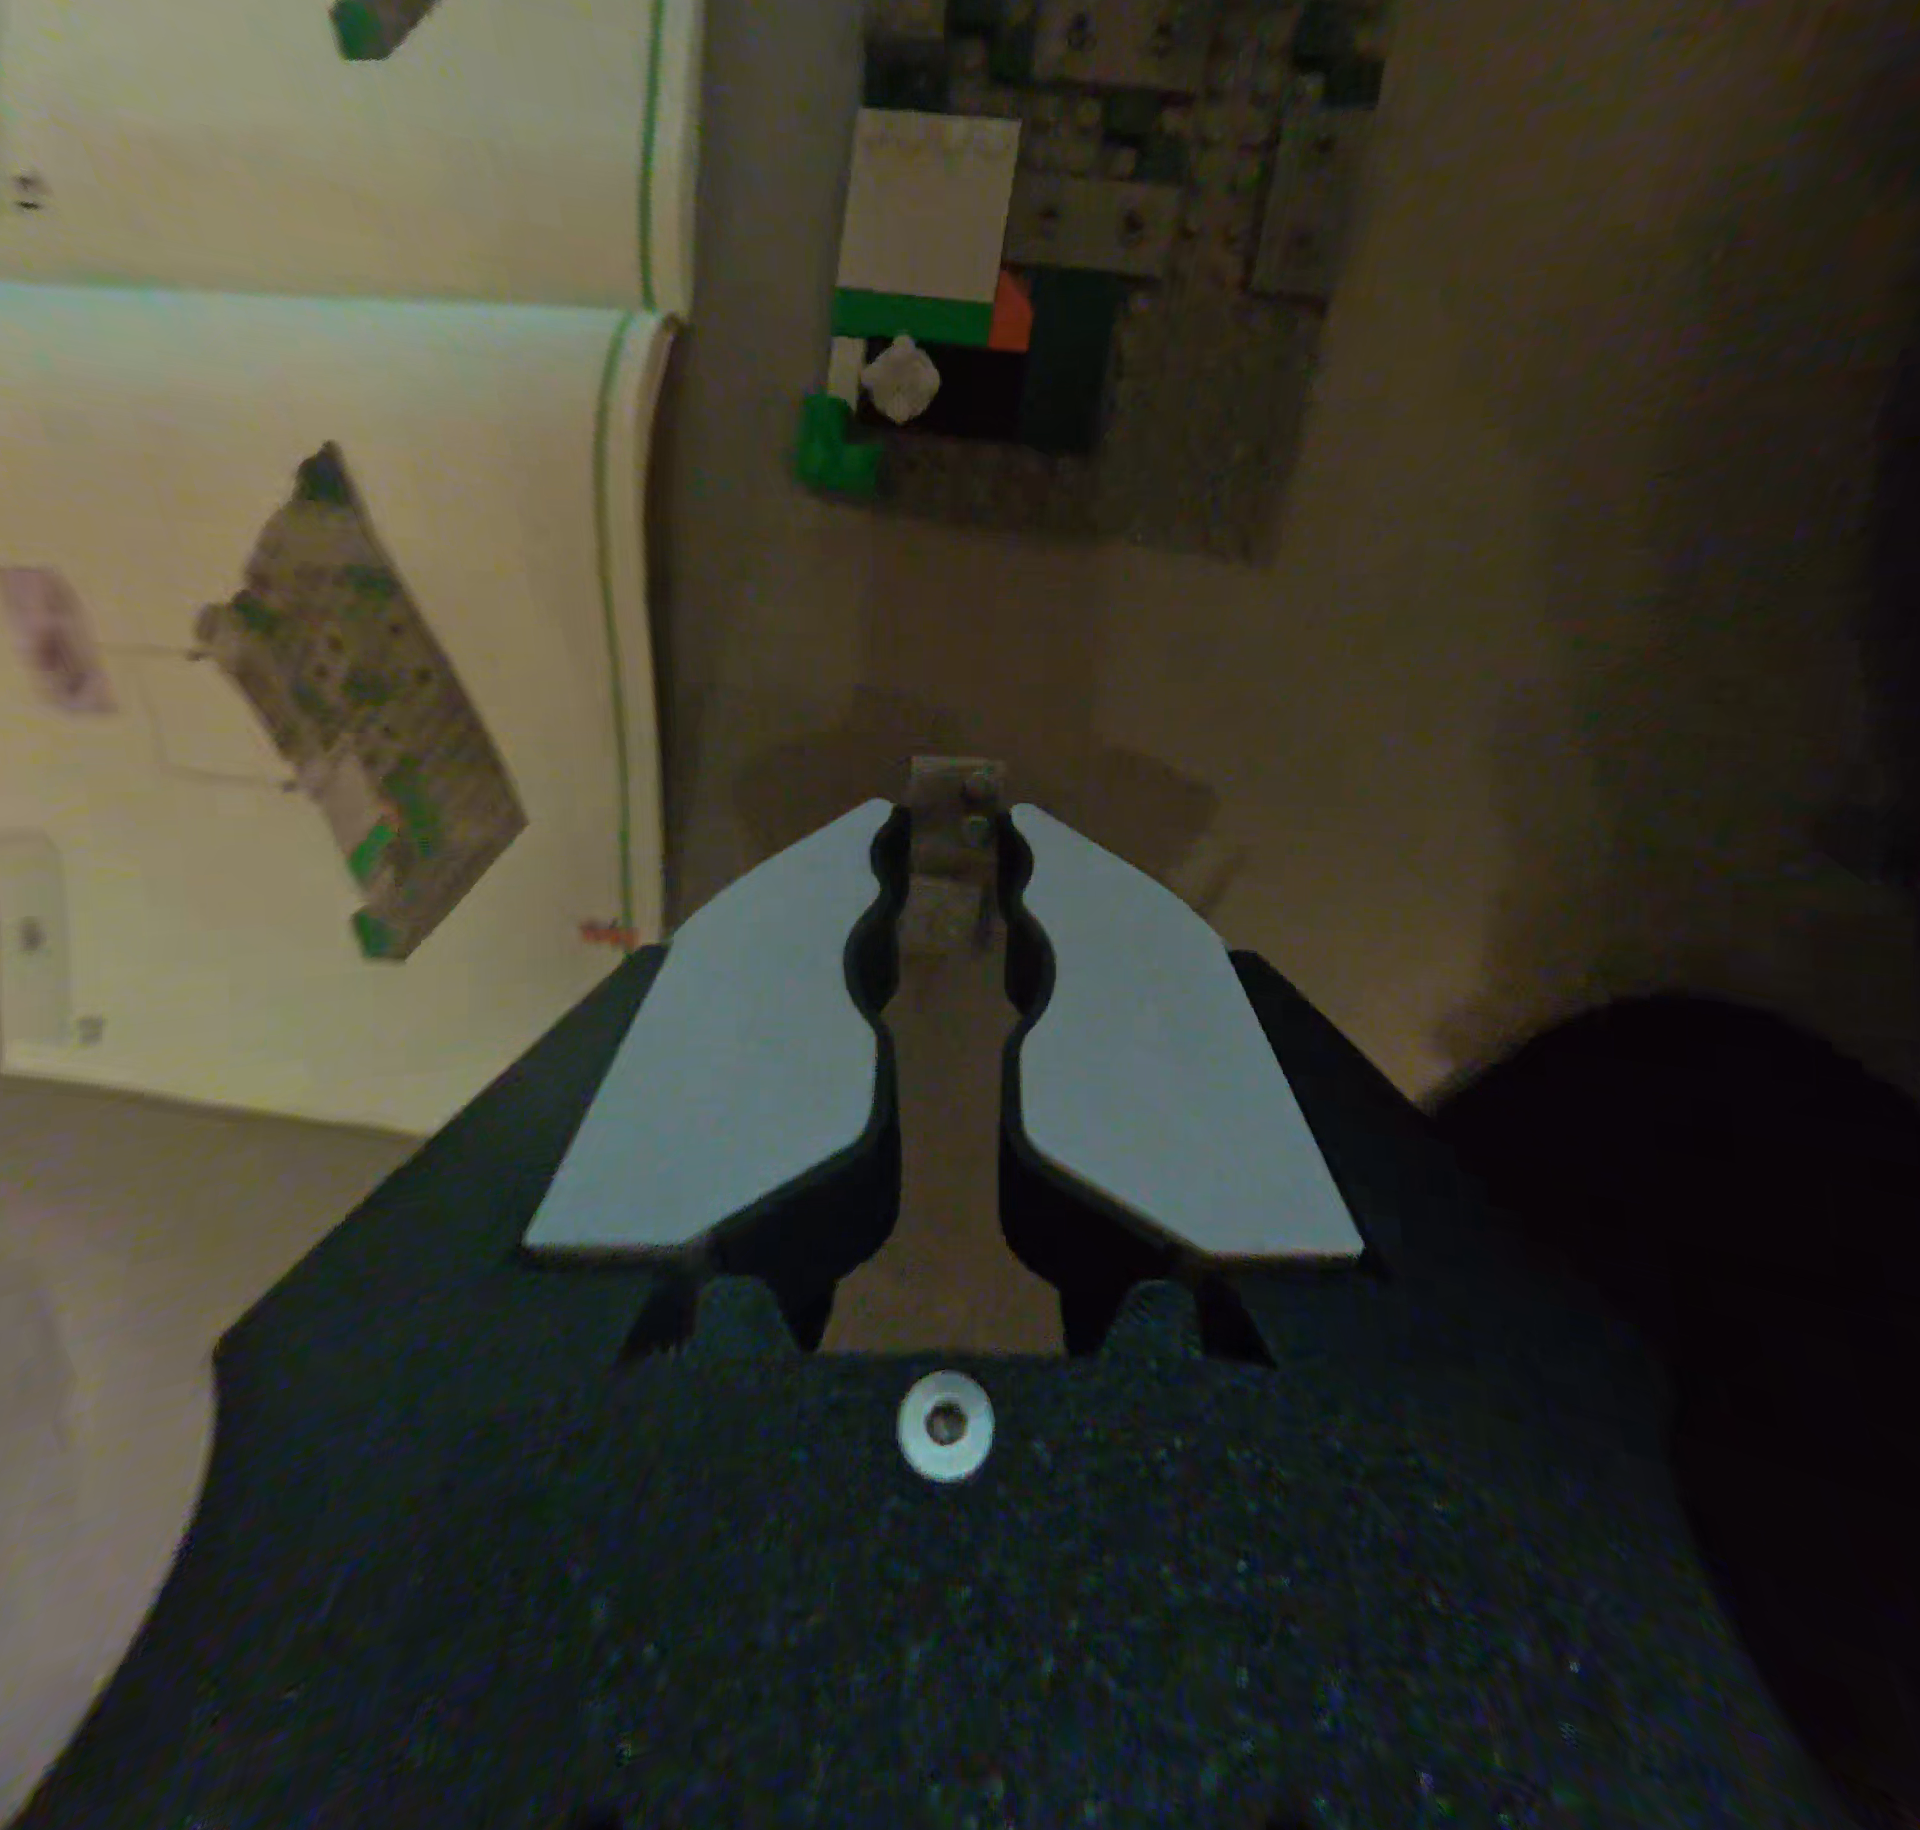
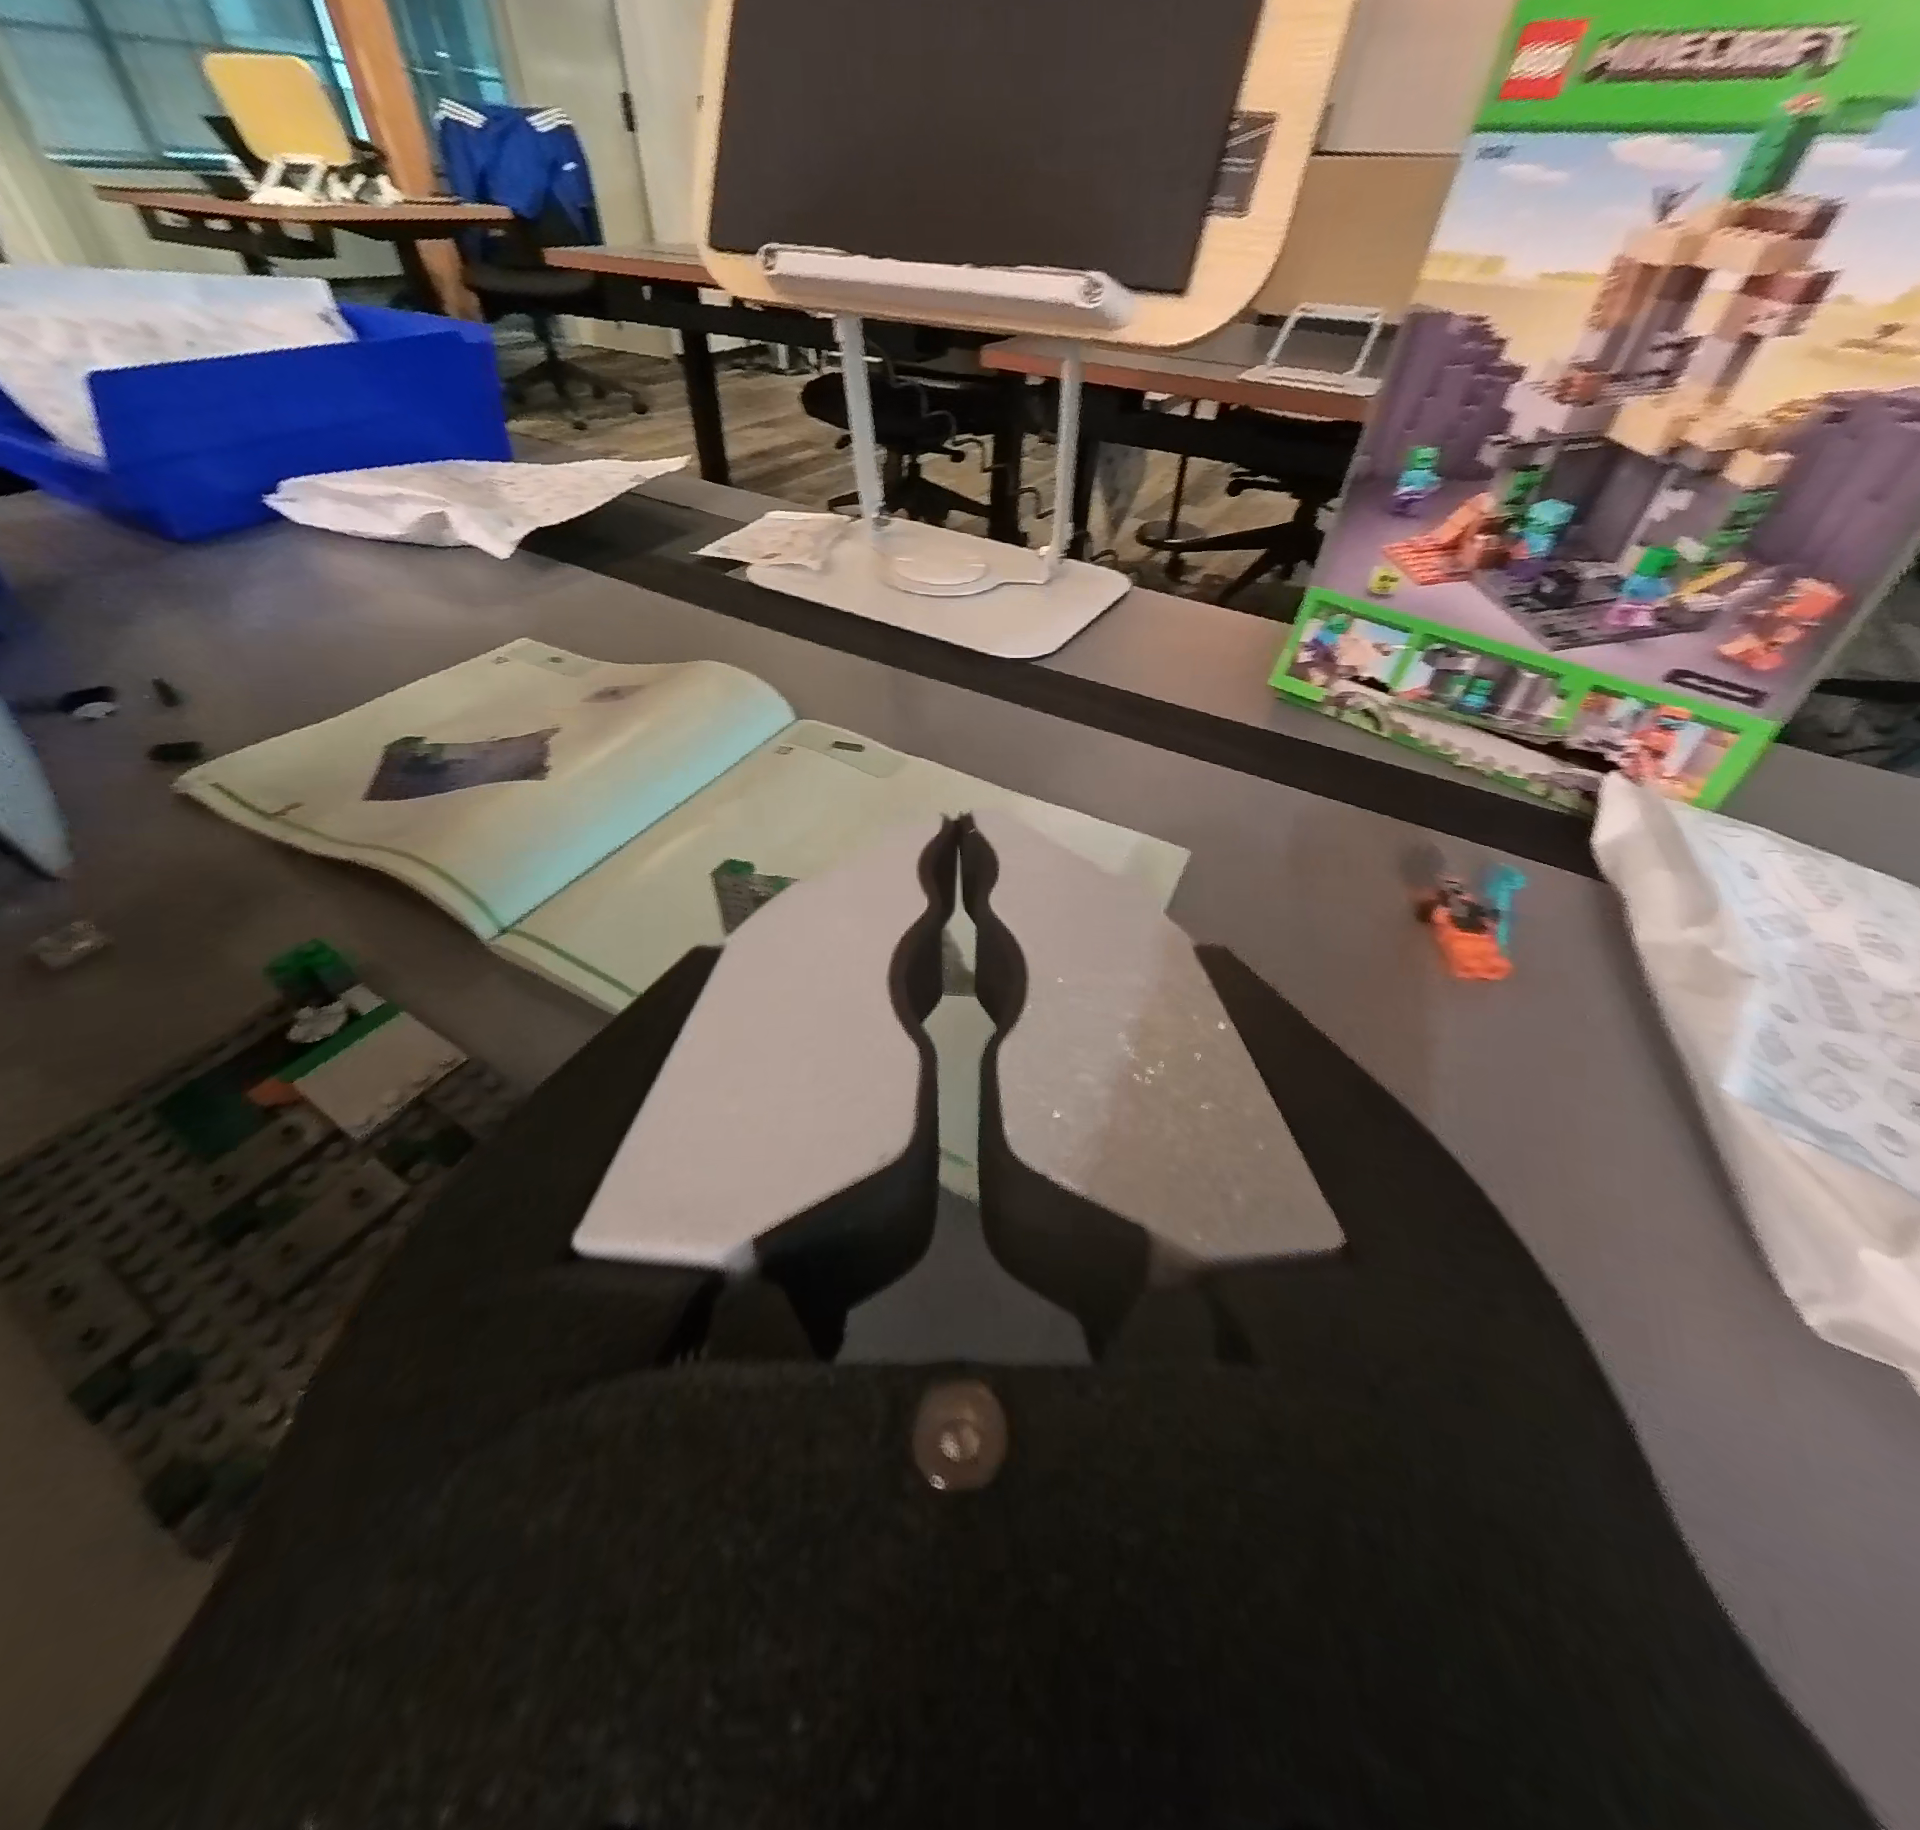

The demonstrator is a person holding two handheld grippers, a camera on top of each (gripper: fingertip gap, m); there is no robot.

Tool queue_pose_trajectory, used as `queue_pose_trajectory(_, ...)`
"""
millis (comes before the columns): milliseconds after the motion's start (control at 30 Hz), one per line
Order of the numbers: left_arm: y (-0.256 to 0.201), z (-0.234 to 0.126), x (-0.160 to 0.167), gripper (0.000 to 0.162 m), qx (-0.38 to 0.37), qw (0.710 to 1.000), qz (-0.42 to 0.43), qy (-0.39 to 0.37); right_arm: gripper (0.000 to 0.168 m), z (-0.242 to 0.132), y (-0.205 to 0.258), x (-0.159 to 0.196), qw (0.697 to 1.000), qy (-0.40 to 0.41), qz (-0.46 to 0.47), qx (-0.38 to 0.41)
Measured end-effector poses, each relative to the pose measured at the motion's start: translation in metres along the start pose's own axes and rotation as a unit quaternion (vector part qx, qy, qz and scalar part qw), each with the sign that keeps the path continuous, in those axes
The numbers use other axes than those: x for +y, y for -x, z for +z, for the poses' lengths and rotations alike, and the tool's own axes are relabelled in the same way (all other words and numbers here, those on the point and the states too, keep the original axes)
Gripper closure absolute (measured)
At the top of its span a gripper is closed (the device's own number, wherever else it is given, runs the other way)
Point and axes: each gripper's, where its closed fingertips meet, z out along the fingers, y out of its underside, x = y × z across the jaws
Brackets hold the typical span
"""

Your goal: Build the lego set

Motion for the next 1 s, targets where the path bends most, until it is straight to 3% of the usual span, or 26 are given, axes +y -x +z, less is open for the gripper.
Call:
queue_pose_trajectory(133,0.000,0.026,-0.005,0.147,0.017,1.000,0.005,0.013,0.168,0.004,0.011,0.003,1.000,0.005,0.003,-0.023)
queue_pose_trajectory(333,0.002,0.035,-0.005,0.145,0.024,0.999,0.006,0.019,0.168,0.007,0.019,0.007,0.999,0.013,0.009,-0.044)
queue_pose_trajectory(500,0.003,0.031,-0.006,0.135,0.022,1.000,-0.001,0.005,0.168,0.007,0.017,0.008,0.999,0.015,0.018,-0.046)
queue_pose_trajectory(1000,0.009,0.000,0.018,0.136,-0.056,0.991,-0.098,-0.067,0.168,0.013,0.037,0.019,0.995,0.038,-0.001,-0.092)
